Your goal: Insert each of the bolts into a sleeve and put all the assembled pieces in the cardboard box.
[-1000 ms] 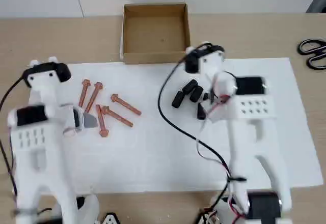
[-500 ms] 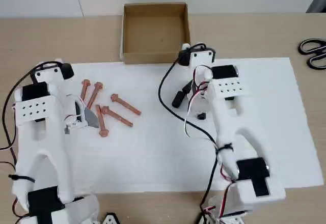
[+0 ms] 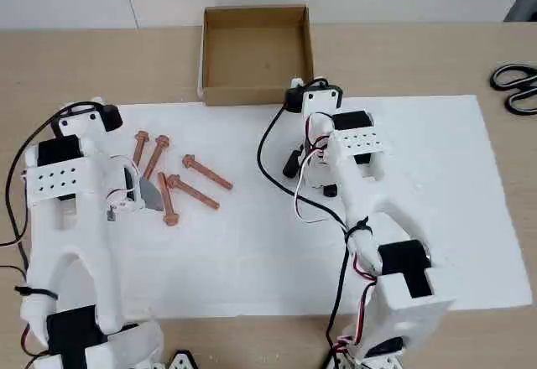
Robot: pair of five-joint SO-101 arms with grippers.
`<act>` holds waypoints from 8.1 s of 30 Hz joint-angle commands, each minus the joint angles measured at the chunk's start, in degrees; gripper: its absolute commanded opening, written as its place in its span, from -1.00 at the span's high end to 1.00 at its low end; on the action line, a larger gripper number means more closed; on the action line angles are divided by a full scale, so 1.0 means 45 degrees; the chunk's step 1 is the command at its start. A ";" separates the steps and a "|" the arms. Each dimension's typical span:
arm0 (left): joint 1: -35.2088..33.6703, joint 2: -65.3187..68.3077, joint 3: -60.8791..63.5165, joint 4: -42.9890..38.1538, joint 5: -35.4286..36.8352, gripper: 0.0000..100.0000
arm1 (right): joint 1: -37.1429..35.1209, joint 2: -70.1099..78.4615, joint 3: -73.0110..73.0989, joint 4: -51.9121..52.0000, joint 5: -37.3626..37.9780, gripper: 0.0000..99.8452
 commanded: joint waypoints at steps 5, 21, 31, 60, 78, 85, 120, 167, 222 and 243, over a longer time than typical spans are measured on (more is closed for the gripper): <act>0.0039 -0.0059 -0.0459 0.0117 0.0039 0.42 | 0.0127 0.0576 -0.0606 -0.0420 -0.0195 0.69; 0.0039 -0.0059 -0.0459 0.0117 0.0039 0.42 | 0.0283 0.1631 -0.1172 -0.0166 -0.1094 1.00; 0.1114 -0.0039 -0.2139 0.1875 -0.0234 0.42 | 0.0264 0.1631 -0.5802 0.4190 -0.0938 0.99; -0.0567 1.0295 -1.3490 0.2110 -0.3770 0.69 | 0.0244 0.1631 -0.7853 0.6164 -0.0176 0.99; 0.0801 1.4789 -1.8120 0.2051 -0.4103 0.69 | 0.0225 0.1631 -0.7853 0.6164 -0.0176 0.99; 0.0801 1.6176 -1.9761 0.2071 -0.3458 0.70 | 0.0244 0.1631 -0.7853 0.6164 -0.0176 0.99; 0.1192 1.4535 -1.8022 0.2188 -0.4474 0.99 | 0.0205 0.1709 -0.7853 0.6164 -0.0176 0.99; 0.3204 -0.8518 -0.3136 -0.2168 -0.1582 0.99 | -0.2217 -1.0755 0.0781 0.1807 -0.0176 0.99; 0.8068 -1.3734 0.9602 -1.3324 0.3692 0.99 | -0.5695 -2.2632 1.9458 -1.2845 -0.2090 0.99; 0.9045 -1.4339 0.9621 -1.2484 0.3751 0.99 | -0.6691 -2.2632 1.9477 -1.2063 -0.2090 0.99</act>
